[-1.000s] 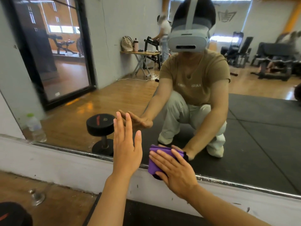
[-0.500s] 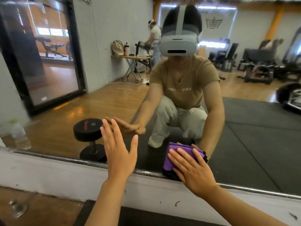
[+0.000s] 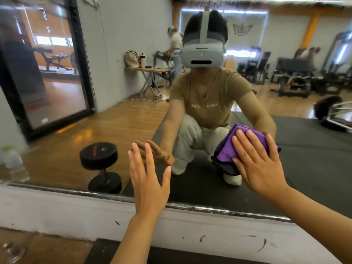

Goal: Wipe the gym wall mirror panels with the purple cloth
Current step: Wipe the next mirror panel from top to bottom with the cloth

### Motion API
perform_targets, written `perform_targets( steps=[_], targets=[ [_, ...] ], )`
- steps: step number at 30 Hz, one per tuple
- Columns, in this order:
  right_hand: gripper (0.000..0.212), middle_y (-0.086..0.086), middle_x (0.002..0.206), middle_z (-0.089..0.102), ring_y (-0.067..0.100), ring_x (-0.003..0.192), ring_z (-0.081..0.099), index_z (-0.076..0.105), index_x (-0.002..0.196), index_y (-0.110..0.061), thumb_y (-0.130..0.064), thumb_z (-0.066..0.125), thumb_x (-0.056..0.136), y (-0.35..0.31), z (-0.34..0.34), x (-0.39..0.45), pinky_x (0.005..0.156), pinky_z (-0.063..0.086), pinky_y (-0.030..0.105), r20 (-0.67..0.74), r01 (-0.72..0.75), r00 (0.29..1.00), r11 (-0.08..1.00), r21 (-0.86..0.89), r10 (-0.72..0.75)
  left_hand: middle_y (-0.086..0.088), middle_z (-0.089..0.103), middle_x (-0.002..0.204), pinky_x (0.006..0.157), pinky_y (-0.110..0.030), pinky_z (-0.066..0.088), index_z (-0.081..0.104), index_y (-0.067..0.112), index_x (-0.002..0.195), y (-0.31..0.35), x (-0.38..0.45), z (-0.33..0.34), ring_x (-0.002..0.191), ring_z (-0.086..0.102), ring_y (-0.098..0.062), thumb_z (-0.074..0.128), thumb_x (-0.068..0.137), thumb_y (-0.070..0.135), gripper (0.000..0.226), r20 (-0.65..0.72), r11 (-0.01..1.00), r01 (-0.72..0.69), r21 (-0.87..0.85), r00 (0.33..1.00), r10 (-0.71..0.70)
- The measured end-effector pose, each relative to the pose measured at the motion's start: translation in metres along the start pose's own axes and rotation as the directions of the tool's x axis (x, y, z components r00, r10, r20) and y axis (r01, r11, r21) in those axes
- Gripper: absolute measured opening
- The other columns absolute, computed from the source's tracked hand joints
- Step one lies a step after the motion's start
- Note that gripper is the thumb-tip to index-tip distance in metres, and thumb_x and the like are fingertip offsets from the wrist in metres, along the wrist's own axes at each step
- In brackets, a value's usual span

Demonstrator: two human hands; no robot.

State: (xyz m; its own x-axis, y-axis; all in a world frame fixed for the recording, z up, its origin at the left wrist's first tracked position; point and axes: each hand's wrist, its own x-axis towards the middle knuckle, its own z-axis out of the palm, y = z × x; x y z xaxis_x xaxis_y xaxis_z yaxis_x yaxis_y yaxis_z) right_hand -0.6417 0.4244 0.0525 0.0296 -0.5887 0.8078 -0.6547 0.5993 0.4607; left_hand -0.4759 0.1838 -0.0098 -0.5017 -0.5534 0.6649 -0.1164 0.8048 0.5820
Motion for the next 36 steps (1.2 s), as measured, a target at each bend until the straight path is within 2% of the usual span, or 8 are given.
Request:
perform_targets(
  steps=[5,12,14,16,18,24,30,36],
  targets=[
    [0.058,-0.002,0.17,0.004,0.019,0.157,0.007,0.019,0.161,-0.017,-0.041,0.028,0.109,-0.023,0.015,-0.029,0.126,0.003,0.047,0.023,-0.039,0.999,0.999,-0.003,0.039,0.009,-0.03,0.164,0.117,-0.041,-0.007,-0.02,0.045,0.155,0.017,0.0,0.002,0.151,-0.026,-0.013,0.031,0.095,0.063,0.081,0.057,0.998,-0.065,0.009,0.996,0.064],
    [0.058,-0.002,0.17,-0.005,0.019,0.157,-0.001,0.002,0.163,-0.021,-0.043,0.012,0.111,-0.033,0.023,-0.095,0.126,-0.004,0.044,0.289,0.233,0.932,0.972,-0.018,-0.218,0.008,-0.029,0.164,0.119,-0.043,-0.004,-0.014,0.043,0.157,0.031,-0.003,0.008,0.151,-0.026,-0.012,0.033,0.095,0.062,0.081,0.069,0.994,-0.105,-0.006,0.992,0.105],
    [0.065,0.0,0.17,-0.005,0.021,0.157,-0.002,0.003,0.163,-0.018,-0.037,0.032,0.108,-0.028,0.019,-0.092,0.126,-0.006,0.044,0.284,0.265,0.927,0.964,-0.028,-0.246,0.005,-0.027,0.165,0.12,-0.043,0.0,-0.008,0.038,0.159,0.041,0.0,0.011,0.151,-0.025,-0.012,0.034,0.095,0.061,0.081,0.048,0.994,-0.107,-0.02,0.993,0.108],
    [0.105,0.001,0.17,-0.004,0.022,0.156,0.0,0.008,0.162,-0.017,-0.028,0.076,0.082,-0.023,0.014,-0.089,0.126,-0.004,0.044,0.344,0.302,0.894,0.953,0.01,-0.287,0.006,-0.024,0.166,0.12,-0.044,0.003,-0.001,0.033,0.161,0.052,0.004,0.012,0.152,-0.023,-0.01,0.034,0.096,0.059,0.078,0.031,0.992,-0.122,-0.024,0.992,0.122],
    [0.133,0.001,0.17,-0.003,0.021,0.157,-0.001,0.008,0.162,-0.018,-0.018,0.092,0.058,-0.021,0.008,-0.084,0.126,-0.003,0.044,0.404,0.281,0.871,0.958,0.061,-0.281,0.009,-0.019,0.167,0.12,-0.043,0.004,0.003,0.034,0.16,0.058,0.005,0.01,0.152,-0.02,-0.009,0.034,0.097,0.059,0.075,0.038,0.989,-0.145,-0.023,0.989,0.145],
    [0.116,-0.002,0.167,0.021,0.017,0.155,0.014,0.03,0.155,-0.021,-0.012,0.094,0.058,-0.028,-0.008,-0.076,0.124,0.012,0.041,0.356,0.131,0.907,0.954,0.269,-0.225,0.012,-0.004,0.168,0.116,-0.044,0.015,0.014,0.032,0.158,0.061,-0.002,0.0,0.151,0.001,-0.012,0.035,0.098,0.054,0.068,0.057,0.989,-0.146,0.01,0.988,0.145],
    [0.092,0.002,0.124,0.069,0.017,0.11,0.063,0.049,0.137,-0.019,-0.01,0.096,0.058,-0.034,-0.036,-0.048,0.089,0.056,0.031,0.368,-0.092,0.924,0.871,0.482,-0.106,0.006,0.006,0.167,0.114,-0.043,0.022,0.019,0.028,0.156,0.08,-0.014,-0.017,0.15,0.008,-0.009,0.038,0.099,0.05,0.064,0.145,0.984,-0.179,0.024,0.974,0.174],
    [0.091,-0.003,0.106,0.068,0.013,0.083,0.066,0.052,0.13,-0.02,-0.013,0.098,0.051,-0.017,-0.072,-0.006,0.056,0.054,0.022,0.478,-0.213,0.877,0.854,0.475,-0.047,-0.005,0.035,0.156,0.108,-0.042,0.032,0.032,0.021,0.15,0.117,-0.007,-0.054,0.141,0.032,-0.019,0.036,0.099,0.05,0.059,0.287,0.98,-0.153,0.126,0.951,0.112]
  ],
)
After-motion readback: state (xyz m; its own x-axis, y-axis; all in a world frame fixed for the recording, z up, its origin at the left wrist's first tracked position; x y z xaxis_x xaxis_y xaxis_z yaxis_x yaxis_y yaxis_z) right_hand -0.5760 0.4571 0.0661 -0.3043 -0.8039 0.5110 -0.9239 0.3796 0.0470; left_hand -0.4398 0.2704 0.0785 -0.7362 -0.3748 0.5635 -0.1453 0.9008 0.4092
